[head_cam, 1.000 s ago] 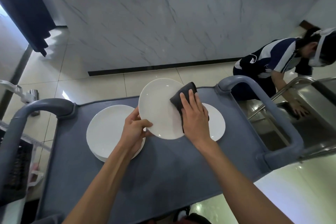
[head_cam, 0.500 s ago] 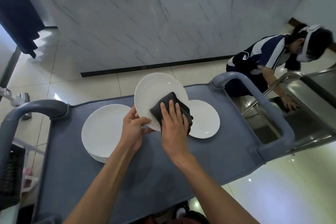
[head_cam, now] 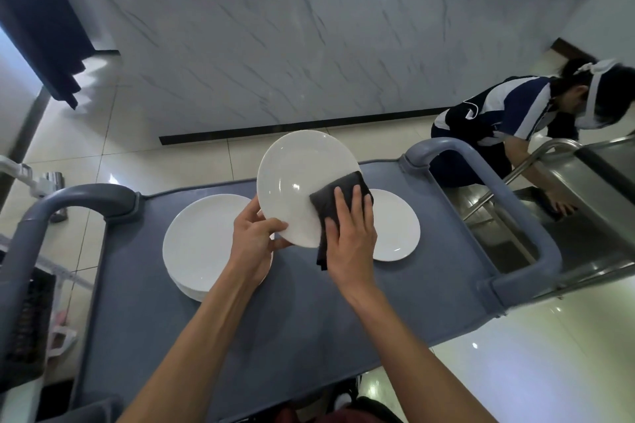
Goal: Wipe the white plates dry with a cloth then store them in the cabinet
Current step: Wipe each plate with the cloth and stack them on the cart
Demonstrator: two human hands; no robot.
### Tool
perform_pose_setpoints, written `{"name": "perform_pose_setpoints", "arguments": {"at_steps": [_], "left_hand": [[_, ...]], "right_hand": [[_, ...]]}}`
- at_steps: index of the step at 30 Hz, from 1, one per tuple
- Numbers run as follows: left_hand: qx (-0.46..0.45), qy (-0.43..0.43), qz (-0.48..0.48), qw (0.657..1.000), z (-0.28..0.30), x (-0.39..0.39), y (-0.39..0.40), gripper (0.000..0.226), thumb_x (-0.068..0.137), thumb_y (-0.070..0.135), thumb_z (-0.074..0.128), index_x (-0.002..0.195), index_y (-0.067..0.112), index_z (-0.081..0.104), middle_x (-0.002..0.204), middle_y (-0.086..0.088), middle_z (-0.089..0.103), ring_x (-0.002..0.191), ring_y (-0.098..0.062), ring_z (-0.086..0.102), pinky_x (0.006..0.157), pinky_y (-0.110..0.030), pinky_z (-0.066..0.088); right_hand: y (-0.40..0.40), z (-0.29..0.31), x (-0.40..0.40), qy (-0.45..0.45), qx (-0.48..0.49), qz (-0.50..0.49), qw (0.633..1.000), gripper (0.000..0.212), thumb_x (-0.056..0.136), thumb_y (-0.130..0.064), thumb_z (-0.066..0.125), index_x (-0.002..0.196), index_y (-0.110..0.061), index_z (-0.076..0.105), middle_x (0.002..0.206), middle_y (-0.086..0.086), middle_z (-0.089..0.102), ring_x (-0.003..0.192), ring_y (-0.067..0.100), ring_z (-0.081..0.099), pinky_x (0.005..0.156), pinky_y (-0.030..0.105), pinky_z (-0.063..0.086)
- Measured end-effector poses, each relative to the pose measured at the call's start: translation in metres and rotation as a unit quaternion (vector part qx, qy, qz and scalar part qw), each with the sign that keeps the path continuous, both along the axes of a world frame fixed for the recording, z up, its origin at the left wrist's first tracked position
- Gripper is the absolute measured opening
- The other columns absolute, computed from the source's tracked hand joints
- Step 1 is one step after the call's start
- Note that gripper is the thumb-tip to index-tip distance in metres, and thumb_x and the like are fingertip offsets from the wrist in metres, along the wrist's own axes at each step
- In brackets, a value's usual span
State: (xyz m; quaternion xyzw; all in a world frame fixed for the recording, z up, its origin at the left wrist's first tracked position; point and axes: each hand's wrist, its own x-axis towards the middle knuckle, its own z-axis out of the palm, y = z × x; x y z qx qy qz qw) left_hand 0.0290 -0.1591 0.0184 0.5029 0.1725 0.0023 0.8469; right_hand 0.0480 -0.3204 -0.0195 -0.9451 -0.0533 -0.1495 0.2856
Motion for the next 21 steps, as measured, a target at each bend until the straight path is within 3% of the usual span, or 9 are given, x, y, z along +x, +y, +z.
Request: {"name": "perform_pose_setpoints", "arguments": {"at_steps": [5,8,12,16,21], "left_hand": [[0.010,0.002,-0.007,1.000,0.002,0.001,0.000,0.058,0.078,-0.021,0.050,0.124,0.010,0.065,0.104,-0.012,0.069,0.098,-0.033,0.063,0.061,-0.038,0.057],[0.017,0.004,-0.018,1.000,0.001,0.001,0.000,0.055,0.078,-0.021,0.049,0.122,0.009,0.065,0.106,-0.013,0.070,0.098,-0.034,0.064,0.060,-0.038,0.057],[0.032,0.007,-0.041,0.999,-0.003,0.001,-0.001,0.053,0.078,-0.021,0.050,0.119,0.008,0.065,0.104,-0.013,0.071,0.096,-0.034,0.064,0.062,-0.040,0.058],[0.053,0.007,-0.065,0.996,-0.007,0.001,0.002,0.054,0.071,-0.014,0.058,0.116,0.014,0.069,0.103,-0.011,0.073,0.097,-0.035,0.065,0.065,-0.044,0.059],[0.103,0.007,-0.110,0.989,-0.003,0.004,0.007,0.056,0.060,0.000,0.062,0.110,0.021,0.074,0.098,-0.012,0.071,0.090,-0.031,0.064,0.065,-0.045,0.057]], "right_hand": [[-0.013,0.002,0.011,-0.020,0.043,0.013,0.999,0.056,0.104,-0.033,0.045,0.156,-0.020,0.030,0.166,0.007,0.018,0.153,0.029,0.010,0.120,0.035,0.015],[-0.023,0.007,0.017,-0.006,0.076,0.011,0.997,0.059,0.104,-0.028,0.050,0.157,-0.021,0.025,0.166,0.005,0.014,0.153,0.028,0.009,0.122,0.034,0.012],[-0.036,0.013,0.028,0.020,0.109,0.009,0.994,0.063,0.103,-0.026,0.052,0.158,-0.018,0.022,0.167,0.005,0.011,0.151,0.027,0.015,0.123,0.036,0.017],[-0.048,0.022,0.038,0.050,0.145,0.002,0.988,0.067,0.103,-0.026,0.053,0.159,-0.014,0.018,0.165,0.005,0.021,0.149,0.022,0.023,0.119,0.025,0.018],[-0.064,0.034,0.045,0.071,0.161,0.014,0.984,0.065,0.101,-0.025,0.056,0.157,-0.014,0.024,0.158,0.006,0.038,0.144,0.021,0.035,0.116,0.034,0.030]]}}
